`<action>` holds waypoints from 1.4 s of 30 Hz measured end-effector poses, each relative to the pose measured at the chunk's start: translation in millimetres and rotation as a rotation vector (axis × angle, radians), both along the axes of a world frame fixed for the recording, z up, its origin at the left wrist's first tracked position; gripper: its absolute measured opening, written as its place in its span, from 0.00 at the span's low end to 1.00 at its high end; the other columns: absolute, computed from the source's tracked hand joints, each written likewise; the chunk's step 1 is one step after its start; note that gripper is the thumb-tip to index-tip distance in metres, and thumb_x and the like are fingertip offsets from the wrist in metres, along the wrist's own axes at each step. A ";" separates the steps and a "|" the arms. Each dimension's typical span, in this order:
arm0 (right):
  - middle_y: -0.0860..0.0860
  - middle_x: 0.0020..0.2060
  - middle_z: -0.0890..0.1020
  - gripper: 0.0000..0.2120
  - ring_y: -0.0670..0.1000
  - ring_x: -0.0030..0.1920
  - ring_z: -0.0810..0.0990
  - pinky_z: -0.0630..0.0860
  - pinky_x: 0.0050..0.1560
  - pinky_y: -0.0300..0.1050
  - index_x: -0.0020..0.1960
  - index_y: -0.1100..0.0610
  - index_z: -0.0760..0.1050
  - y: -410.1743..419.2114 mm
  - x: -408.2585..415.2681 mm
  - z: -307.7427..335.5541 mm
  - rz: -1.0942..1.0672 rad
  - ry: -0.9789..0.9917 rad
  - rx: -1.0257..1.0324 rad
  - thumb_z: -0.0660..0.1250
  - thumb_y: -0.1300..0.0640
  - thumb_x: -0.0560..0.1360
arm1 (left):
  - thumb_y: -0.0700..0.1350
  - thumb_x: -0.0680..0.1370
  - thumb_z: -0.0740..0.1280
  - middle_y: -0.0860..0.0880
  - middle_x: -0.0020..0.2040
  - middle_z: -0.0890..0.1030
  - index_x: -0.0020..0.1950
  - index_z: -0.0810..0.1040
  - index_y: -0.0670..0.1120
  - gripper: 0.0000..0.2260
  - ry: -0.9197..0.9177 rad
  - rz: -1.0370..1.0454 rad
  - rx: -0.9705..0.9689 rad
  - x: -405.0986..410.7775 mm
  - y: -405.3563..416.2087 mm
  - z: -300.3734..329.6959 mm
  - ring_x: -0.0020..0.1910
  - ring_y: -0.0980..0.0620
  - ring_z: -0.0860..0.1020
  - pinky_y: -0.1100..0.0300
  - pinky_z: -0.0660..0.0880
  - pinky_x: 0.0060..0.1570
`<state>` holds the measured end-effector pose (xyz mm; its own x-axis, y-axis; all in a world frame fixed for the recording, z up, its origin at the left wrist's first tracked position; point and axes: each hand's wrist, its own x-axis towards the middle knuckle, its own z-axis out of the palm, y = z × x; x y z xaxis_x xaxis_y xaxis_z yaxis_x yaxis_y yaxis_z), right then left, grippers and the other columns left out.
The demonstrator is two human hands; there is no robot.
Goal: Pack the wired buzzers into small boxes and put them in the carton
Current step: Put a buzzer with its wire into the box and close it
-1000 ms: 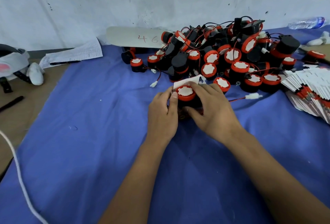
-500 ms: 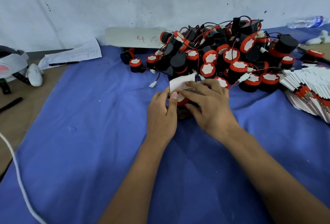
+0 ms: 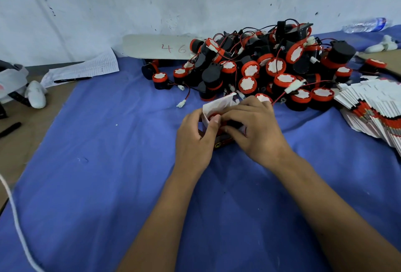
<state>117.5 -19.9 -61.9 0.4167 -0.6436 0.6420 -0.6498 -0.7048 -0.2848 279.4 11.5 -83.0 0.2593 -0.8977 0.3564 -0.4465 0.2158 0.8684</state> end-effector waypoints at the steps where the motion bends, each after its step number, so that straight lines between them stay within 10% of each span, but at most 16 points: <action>1: 0.43 0.49 0.85 0.10 0.53 0.53 0.76 0.66 0.57 0.50 0.57 0.51 0.84 -0.1 -1.2 1.0 0.020 0.010 0.024 0.73 0.57 0.76 | 0.54 0.83 0.67 0.52 0.50 0.82 0.59 0.81 0.51 0.10 0.004 0.007 0.012 -0.9 -0.3 0.0 0.43 0.56 0.76 0.60 0.73 0.44; 11: 0.55 0.64 0.78 0.26 0.61 0.65 0.71 0.69 0.63 0.59 0.73 0.50 0.72 -4.5 -26.5 12.3 -0.501 -0.074 0.150 0.68 0.42 0.78 | 0.60 0.80 0.61 0.53 0.49 0.80 0.52 0.78 0.47 0.18 -0.054 0.076 -0.004 -4.1 -0.1 -0.3 0.47 0.53 0.77 0.54 0.76 0.44; 18: 0.49 0.35 0.81 0.05 0.51 0.41 0.75 0.74 0.44 0.47 0.43 0.57 0.84 -1.1 -26.9 20.8 -0.202 -0.157 0.045 0.77 0.56 0.74 | 0.58 0.80 0.68 0.53 0.49 0.80 0.55 0.78 0.50 0.13 -0.096 0.081 0.011 -6.7 -0.3 -1.8 0.45 0.52 0.77 0.50 0.78 0.45; 27: 0.57 0.57 0.80 0.10 0.58 0.55 0.77 0.75 0.55 0.47 0.53 0.62 0.84 10.1 10.4 14.6 0.172 -0.051 -0.073 0.69 0.70 0.75 | 0.56 0.75 0.70 0.53 0.48 0.81 0.58 0.80 0.53 0.14 -0.062 0.045 0.023 -8.0 0.9 -0.2 0.42 0.55 0.77 0.61 0.74 0.42; 42: 0.51 0.43 0.83 0.17 0.52 0.45 0.78 0.72 0.41 0.46 0.49 0.54 0.81 -3.6 25.4 44.9 -0.223 0.369 0.274 0.67 0.40 0.77 | 0.42 0.72 0.65 0.47 0.55 0.84 0.65 0.81 0.49 0.22 0.083 -0.156 0.058 5.0 9.5 13.7 0.49 0.46 0.81 0.46 0.81 0.51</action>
<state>142.9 -23.5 -17.0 0.4170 -0.8669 0.2731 -0.8680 -0.4689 -0.1633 284.4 21.0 -69.3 0.1418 -0.9476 0.2862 -0.3382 0.2254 0.9137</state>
